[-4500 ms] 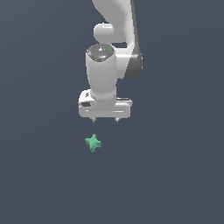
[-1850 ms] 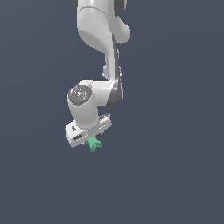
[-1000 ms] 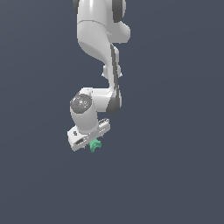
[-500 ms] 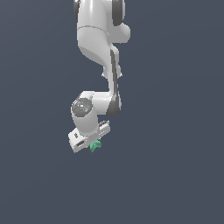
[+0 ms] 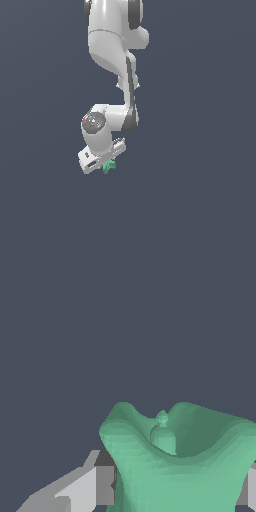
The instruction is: Pick up the object and move it to a goal position.
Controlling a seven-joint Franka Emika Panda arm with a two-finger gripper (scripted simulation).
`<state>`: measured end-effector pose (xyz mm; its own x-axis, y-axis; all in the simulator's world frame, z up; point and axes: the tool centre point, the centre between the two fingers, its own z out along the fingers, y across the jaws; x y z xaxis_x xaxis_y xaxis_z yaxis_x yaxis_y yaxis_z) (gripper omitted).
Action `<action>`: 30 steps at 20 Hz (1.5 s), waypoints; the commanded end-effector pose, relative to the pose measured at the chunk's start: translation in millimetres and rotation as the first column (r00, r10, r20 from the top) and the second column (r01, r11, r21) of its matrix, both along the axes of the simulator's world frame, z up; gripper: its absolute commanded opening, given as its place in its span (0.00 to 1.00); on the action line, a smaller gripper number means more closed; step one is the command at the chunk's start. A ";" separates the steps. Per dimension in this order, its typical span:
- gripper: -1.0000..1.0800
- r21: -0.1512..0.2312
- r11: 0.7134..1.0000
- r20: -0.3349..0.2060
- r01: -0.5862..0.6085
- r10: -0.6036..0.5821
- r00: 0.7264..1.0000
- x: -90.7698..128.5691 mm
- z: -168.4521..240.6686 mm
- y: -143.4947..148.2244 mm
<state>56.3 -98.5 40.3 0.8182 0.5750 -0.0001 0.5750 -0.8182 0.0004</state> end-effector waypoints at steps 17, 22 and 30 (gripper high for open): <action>0.00 0.000 1.000 0.000 -0.001 0.001 1.000 -43.5 19.2 69.1; 0.00 0.000 1.000 0.000 -0.001 0.001 1.000 -72.5 32.5 115.5; 0.00 -0.001 1.000 0.000 -0.001 0.001 1.000 -114.9 52.7 186.2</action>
